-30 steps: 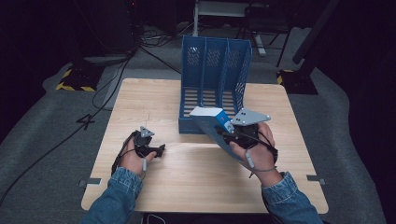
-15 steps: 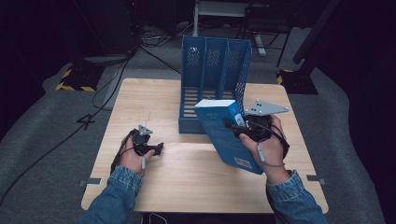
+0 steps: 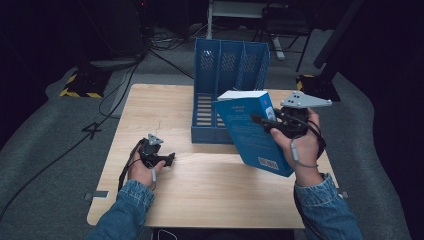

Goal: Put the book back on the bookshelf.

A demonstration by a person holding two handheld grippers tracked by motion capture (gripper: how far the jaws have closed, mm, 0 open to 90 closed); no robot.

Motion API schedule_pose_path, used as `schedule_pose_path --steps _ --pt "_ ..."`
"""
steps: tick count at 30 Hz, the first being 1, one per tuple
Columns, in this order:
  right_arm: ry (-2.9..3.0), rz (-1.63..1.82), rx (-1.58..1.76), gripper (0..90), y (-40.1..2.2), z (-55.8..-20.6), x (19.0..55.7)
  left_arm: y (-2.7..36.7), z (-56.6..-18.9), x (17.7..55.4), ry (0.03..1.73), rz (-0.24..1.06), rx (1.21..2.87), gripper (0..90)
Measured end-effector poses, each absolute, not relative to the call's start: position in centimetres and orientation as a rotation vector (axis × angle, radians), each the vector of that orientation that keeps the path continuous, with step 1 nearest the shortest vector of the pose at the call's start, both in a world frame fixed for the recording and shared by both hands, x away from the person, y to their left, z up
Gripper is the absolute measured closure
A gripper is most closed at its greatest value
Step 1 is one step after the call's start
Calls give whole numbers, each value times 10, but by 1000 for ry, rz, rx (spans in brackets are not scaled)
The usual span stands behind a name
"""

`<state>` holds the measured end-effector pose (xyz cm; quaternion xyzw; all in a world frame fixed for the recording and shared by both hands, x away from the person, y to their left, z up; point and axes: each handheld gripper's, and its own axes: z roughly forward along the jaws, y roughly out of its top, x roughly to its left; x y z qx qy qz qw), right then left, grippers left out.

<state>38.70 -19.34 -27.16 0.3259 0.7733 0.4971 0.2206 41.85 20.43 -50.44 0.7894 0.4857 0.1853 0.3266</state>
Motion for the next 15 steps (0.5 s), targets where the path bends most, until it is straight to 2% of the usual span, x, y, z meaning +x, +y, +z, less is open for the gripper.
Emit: schedule_pose_path --steps 15 --pt "2069 1411 950 616 -202 -241 411 204 -504 419 1275 487 2068 167"
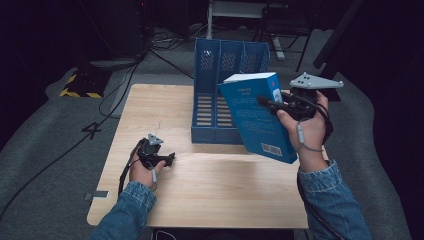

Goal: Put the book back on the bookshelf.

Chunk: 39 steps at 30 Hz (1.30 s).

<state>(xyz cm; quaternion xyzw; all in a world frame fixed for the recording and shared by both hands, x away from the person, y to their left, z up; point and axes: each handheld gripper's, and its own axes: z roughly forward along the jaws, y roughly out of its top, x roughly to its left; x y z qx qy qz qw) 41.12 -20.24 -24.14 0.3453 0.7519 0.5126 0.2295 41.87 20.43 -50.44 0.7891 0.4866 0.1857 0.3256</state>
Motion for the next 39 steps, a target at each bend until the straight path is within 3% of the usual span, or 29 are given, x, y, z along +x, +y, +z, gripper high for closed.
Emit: schedule_pose_path --steps 20,39 --pt "1934 1446 1034 616 -215 -225 477 204 -504 419 1276 484 2069 165" --pt "1805 1485 1144 616 -245 -241 528 204 -504 418 1277 484 2067 164"
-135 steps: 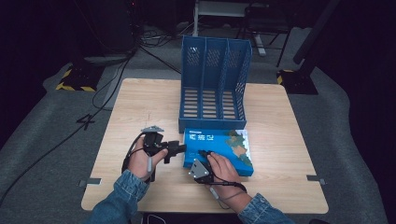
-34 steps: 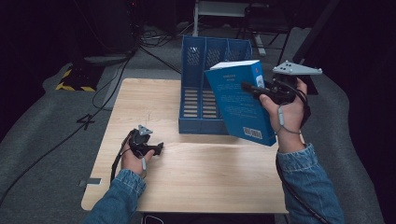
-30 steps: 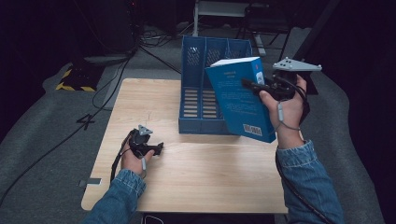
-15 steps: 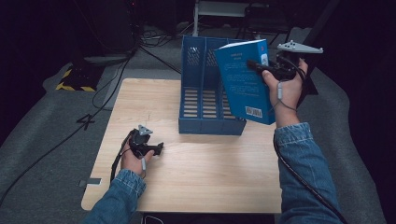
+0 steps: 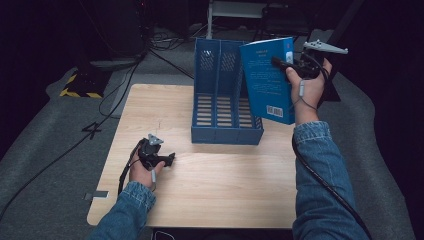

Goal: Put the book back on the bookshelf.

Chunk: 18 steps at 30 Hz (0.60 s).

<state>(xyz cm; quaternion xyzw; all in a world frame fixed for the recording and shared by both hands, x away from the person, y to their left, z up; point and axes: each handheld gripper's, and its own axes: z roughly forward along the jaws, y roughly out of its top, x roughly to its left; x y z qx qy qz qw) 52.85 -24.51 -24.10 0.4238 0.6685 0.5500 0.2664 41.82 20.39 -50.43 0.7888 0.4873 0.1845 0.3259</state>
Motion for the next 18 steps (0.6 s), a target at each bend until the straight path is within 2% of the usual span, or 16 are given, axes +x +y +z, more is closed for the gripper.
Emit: schedule_pose_path --steps 18 --pt "1739 1485 1272 616 -267 -253 542 203 -504 418 1264 480 2076 165"
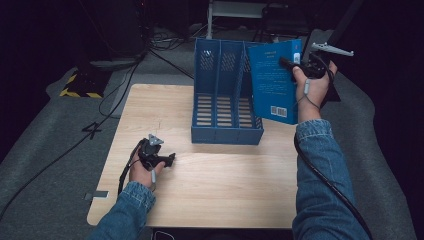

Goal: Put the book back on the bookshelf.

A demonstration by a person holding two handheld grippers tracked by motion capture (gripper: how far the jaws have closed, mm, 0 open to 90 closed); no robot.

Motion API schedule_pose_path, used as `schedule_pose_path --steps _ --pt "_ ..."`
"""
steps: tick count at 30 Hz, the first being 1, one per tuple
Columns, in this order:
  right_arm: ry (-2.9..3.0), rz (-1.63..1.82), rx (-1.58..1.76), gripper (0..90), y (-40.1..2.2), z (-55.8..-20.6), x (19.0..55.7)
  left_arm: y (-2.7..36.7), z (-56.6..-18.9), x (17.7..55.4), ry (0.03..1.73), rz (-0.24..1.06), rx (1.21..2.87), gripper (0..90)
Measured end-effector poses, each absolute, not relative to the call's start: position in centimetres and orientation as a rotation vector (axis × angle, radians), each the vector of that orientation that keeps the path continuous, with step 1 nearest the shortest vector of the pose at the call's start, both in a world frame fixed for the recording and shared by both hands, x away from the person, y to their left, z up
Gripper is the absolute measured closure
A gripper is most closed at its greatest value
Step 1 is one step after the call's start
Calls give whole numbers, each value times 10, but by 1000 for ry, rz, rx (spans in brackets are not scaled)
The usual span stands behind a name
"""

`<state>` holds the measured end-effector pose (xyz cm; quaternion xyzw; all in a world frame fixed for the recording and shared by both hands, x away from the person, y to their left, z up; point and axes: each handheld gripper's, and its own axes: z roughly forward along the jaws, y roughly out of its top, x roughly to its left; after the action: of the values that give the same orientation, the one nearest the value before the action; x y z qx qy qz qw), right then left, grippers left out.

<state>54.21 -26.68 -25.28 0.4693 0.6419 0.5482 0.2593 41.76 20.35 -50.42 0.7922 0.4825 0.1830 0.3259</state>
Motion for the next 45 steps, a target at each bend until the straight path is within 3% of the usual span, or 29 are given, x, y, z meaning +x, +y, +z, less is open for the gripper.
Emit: schedule_pose_path --steps 16,27,36,45 --pt "1712 1471 1278 615 -222 -249 554 203 -504 418 1260 476 2077 164" --pt "1679 1537 1291 614 -194 -268 560 203 -504 418 1257 470 2082 162" --pt "1686 1542 1352 613 -191 -278 569 203 -504 418 1256 469 2082 161" --pt "1679 1536 1367 613 -192 -265 569 202 -504 418 1250 475 2083 160"
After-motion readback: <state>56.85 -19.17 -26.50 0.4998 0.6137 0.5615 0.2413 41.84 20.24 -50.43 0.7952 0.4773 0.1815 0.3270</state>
